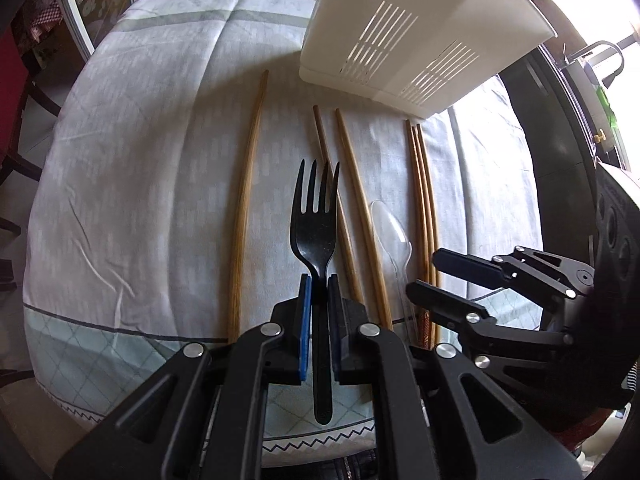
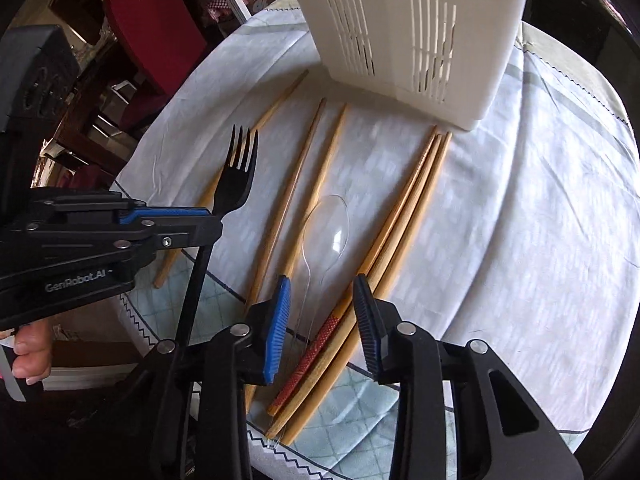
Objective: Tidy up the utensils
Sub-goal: 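Grasp the clear plastic spoon with the right tool while the left tool holds the fork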
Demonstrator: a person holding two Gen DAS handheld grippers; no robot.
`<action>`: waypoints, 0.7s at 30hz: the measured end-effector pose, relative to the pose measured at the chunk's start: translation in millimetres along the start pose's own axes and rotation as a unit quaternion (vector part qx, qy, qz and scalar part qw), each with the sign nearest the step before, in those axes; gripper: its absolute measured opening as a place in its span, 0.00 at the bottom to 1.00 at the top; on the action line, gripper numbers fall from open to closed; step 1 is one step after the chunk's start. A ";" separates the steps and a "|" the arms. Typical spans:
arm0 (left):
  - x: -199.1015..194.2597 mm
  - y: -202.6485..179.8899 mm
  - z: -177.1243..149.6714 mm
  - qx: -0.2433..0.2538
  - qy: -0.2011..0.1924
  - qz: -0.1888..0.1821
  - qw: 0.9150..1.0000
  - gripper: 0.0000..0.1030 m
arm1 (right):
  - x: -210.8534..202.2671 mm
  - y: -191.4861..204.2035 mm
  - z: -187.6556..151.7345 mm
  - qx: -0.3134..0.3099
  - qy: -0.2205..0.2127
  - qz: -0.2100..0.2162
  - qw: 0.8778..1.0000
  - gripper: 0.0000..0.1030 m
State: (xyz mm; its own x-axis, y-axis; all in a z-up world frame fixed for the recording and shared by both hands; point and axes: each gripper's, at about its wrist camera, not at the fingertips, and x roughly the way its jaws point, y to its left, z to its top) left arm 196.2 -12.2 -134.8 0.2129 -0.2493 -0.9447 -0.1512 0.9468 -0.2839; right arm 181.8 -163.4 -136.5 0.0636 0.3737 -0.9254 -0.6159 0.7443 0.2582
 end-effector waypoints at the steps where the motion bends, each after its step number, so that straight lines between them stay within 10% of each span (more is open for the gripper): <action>1: -1.3 0.6 0.5 0.002 -0.002 -0.002 1.000 0.08 | 2.3 0.9 1.9 0.001 0.001 -0.006 1.000 0.31; 17: -10.2 1.0 -7.8 0.021 -0.001 -0.012 1.000 0.08 | 21.6 12.9 18.7 -0.004 0.035 -0.029 0.999 0.30; 21: -14.9 -0.8 -9.9 0.024 -0.005 -0.012 1.000 0.08 | 29.3 23.2 24.5 -0.004 0.032 -0.027 0.999 0.17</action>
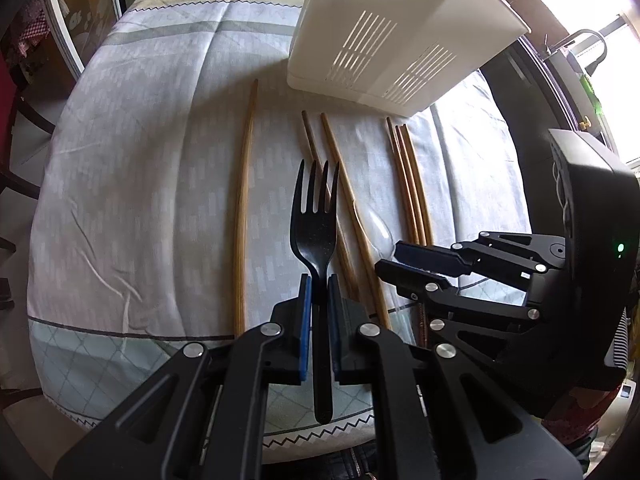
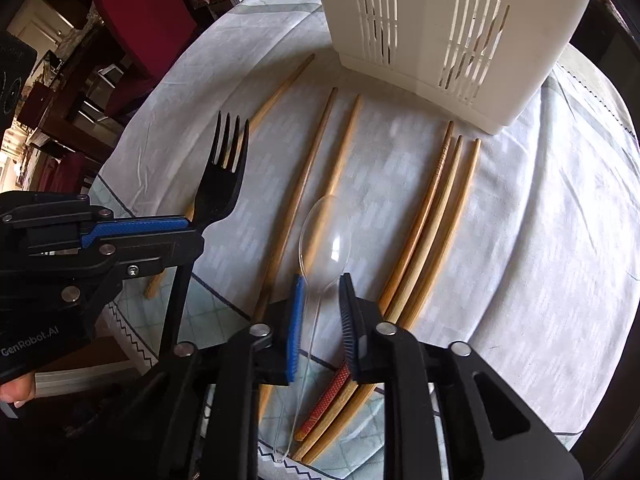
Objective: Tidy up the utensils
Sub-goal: 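Grasp the clear plastic spoon with the right tool while the left tool holds the fork, then lift the fork and spoon and carry both over the white caddy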
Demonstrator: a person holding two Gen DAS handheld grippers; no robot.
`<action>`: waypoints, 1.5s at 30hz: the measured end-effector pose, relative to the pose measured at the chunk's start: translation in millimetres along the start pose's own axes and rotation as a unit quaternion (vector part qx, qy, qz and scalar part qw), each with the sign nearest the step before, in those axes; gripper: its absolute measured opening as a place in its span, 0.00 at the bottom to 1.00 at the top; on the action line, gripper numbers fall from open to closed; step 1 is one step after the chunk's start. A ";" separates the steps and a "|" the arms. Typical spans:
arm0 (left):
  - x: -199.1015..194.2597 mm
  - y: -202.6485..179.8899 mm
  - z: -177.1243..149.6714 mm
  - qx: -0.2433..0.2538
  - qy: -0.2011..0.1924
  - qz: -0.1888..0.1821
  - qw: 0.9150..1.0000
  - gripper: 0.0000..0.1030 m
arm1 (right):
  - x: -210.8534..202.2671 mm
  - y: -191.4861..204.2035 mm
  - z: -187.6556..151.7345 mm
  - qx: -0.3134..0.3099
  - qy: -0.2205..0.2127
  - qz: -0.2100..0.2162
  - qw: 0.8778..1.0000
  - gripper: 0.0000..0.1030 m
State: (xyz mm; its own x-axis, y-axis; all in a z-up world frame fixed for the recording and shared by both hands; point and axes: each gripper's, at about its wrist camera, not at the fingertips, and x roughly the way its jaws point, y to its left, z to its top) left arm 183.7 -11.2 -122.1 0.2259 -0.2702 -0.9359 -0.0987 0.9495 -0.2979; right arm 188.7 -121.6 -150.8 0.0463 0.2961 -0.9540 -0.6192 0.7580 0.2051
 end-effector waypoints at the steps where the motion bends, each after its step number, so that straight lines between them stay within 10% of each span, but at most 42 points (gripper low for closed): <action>1: -0.7 -0.9 -1.0 0.002 0.001 0.000 1.000 0.08 | 0.4 0.7 0.6 0.002 -0.002 0.001 1.000 0.17; 45: -1.0 -4.7 -1.1 0.018 0.005 -0.001 1.000 0.08 | -15.3 -14.7 -25.0 0.022 -0.010 0.056 0.998 0.11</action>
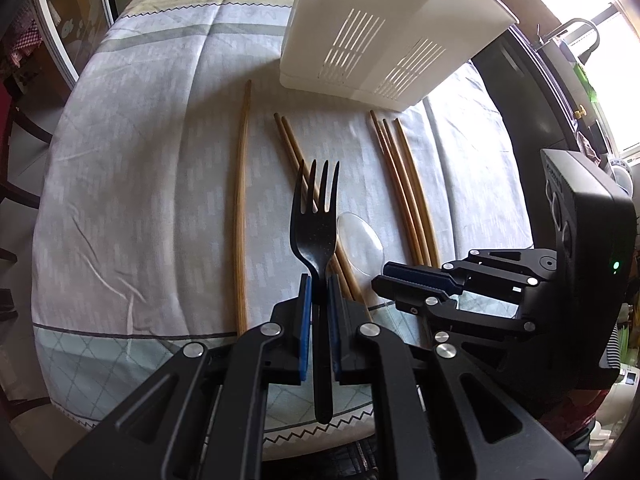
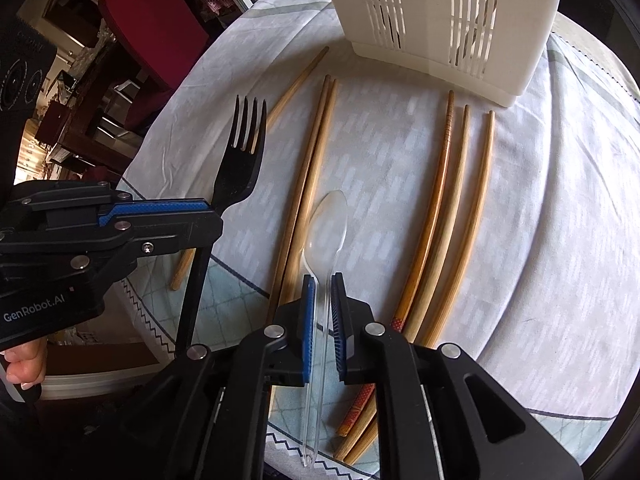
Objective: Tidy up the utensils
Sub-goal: 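Lift the fork and spoon and carry both over the white caddy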
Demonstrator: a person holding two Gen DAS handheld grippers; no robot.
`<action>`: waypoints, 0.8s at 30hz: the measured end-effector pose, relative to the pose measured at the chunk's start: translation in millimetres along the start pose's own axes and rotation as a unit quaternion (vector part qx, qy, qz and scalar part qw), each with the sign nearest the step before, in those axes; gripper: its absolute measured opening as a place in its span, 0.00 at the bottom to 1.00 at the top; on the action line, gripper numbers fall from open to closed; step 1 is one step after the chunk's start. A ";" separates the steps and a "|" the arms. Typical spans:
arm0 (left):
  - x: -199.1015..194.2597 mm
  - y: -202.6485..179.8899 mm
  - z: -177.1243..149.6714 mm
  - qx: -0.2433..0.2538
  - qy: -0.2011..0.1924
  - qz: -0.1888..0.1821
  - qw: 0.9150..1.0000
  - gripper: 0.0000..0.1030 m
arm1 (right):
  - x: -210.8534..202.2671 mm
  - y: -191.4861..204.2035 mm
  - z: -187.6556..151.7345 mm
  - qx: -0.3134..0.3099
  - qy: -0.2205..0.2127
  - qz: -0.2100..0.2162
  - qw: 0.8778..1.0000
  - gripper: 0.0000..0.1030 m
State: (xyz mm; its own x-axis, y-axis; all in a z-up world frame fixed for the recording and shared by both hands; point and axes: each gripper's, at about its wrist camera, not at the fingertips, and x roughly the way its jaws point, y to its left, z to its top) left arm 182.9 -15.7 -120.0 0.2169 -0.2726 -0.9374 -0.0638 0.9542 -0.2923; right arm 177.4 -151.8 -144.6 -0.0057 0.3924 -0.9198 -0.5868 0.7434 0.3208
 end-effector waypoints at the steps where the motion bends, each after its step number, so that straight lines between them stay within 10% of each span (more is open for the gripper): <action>1: -0.2 0.4 -0.1 0.000 0.000 0.000 1.000 0.08 | 1.3 2.2 0.4 -0.001 0.001 0.000 1.000 0.11; 12: -5.6 -3.7 -0.3 0.009 -0.012 0.002 1.000 0.08 | -2.6 17.1 0.9 -0.024 -0.023 -0.034 0.999 0.09; 24: -73.4 -23.8 8.7 0.046 -0.115 -0.029 0.992 0.08 | -128.3 15.4 -9.9 -0.010 -0.221 0.022 0.975 0.09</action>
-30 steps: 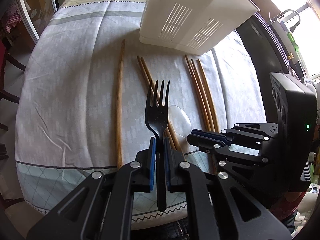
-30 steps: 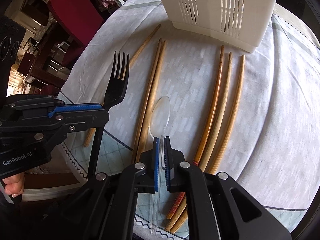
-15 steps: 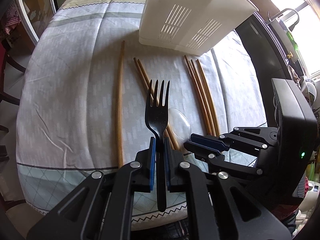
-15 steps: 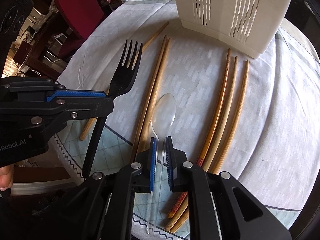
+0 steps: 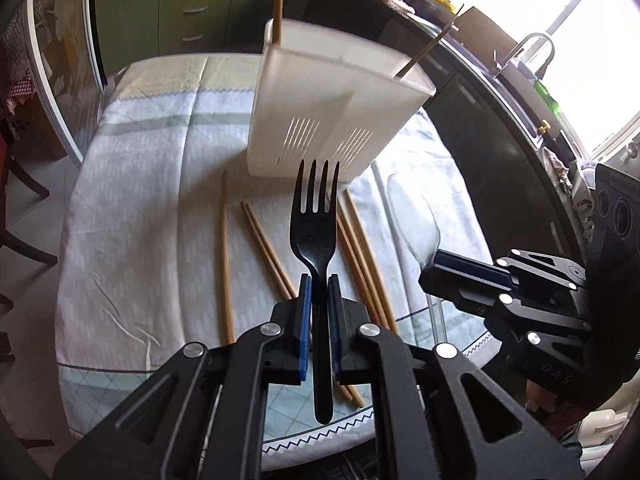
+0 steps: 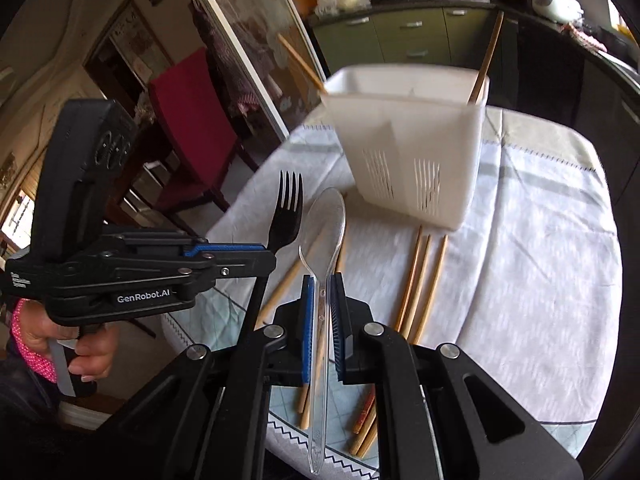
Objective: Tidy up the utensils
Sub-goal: 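Lift the fork and spoon and carry both over the white caddy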
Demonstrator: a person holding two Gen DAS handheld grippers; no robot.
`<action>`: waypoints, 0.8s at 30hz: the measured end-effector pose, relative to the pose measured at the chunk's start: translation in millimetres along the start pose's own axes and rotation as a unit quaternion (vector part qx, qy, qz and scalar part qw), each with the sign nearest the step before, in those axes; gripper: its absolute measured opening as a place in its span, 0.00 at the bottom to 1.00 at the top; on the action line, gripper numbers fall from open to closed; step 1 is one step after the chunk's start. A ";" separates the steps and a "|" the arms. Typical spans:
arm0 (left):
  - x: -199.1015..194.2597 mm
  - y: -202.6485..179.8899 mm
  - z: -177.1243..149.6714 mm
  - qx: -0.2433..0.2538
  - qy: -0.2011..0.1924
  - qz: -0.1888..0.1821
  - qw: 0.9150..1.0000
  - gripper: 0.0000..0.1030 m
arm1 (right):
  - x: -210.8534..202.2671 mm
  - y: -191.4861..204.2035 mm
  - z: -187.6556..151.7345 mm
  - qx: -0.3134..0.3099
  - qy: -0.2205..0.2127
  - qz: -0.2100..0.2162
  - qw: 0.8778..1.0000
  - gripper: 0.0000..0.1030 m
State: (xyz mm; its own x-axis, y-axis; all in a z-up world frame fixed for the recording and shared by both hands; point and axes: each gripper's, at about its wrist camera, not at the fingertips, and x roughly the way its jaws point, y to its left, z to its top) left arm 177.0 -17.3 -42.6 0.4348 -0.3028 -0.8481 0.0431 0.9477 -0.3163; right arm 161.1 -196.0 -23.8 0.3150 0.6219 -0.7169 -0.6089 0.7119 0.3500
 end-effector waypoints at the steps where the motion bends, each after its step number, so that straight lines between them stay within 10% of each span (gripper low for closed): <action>1: -9.7 -3.5 5.5 0.005 -0.017 -0.003 1.000 0.08 | -12.4 1.8 6.0 -0.003 -0.026 -0.002 1.000 0.09; 8: -72.7 -31.7 64.2 0.038 -0.169 -0.021 0.985 0.08 | -69.6 7.3 58.4 -0.007 -0.179 -0.028 0.983 0.09; 16: -82.3 -55.2 124.3 0.081 -0.360 0.036 0.929 0.08 | -79.5 -3.3 107.4 -0.003 -0.310 -0.089 0.947 0.09; 21: -47.1 -57.5 135.4 0.098 -0.399 0.075 0.908 0.08 | -57.3 -18.9 127.2 -0.002 -0.369 -0.131 0.920 0.09; 24: -25.1 -51.4 135.8 0.096 -0.388 0.085 0.913 0.08 | -39.2 -27.9 137.6 -0.011 -0.375 -0.156 0.914 0.09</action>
State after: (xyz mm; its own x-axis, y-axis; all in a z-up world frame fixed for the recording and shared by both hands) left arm 286.1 -44.7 52.7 0.9528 -0.0576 -0.2981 0.0402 0.9971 -0.0643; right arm 265.9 -195.3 77.4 0.8808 0.4446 -0.1629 -0.4162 0.8910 0.1814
